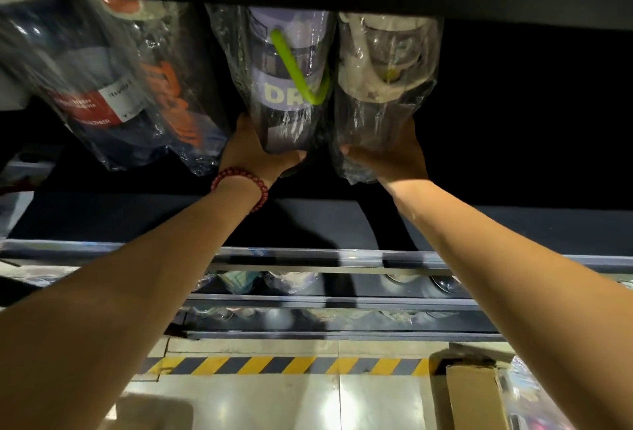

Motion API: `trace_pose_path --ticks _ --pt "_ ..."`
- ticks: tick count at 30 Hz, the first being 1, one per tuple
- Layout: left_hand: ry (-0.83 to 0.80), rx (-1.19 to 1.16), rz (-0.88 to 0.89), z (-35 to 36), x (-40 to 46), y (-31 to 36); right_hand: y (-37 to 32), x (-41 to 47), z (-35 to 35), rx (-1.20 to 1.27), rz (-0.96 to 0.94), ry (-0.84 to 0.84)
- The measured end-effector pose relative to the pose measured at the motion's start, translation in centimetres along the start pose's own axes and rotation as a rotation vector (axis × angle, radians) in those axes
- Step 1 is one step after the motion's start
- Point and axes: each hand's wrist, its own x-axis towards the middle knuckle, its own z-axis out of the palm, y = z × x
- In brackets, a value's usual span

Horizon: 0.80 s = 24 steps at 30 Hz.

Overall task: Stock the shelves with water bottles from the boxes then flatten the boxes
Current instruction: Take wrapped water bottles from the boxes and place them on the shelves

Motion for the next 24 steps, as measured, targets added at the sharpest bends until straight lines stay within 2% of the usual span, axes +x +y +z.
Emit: trace_pose_path --ticks 4,9,11,14,19,24 --pt "-0.007 0.030 -0.057 -0.8 -0.7 0.7 -0.3 -0.6 -1.0 -0.001 0.001 0.010" --pt "-0.055 -0.040 -0.098 -2.2 -3.1 0.4 -0.7 -4.5 -2.6 0.142 0.054 0.032" --pt "-0.097 0.025 -0.101 -3.2 -4.9 1.1 -1.2 -6.8 -3.8 0.050 0.055 0.016" --pt "-0.225 0.242 -0.107 -5.4 -8.4 2.9 -2.0 -11.1 -5.7 -0.196 0.037 -0.027" --pt "-0.371 0.473 0.139 -9.0 -15.0 5.9 -3.5 -20.0 -9.2 -0.653 -0.161 -0.138" --pt "-0.502 0.592 0.435 -10.6 -22.5 8.5 -3.9 -28.9 -12.7 -0.864 -0.186 -0.120"
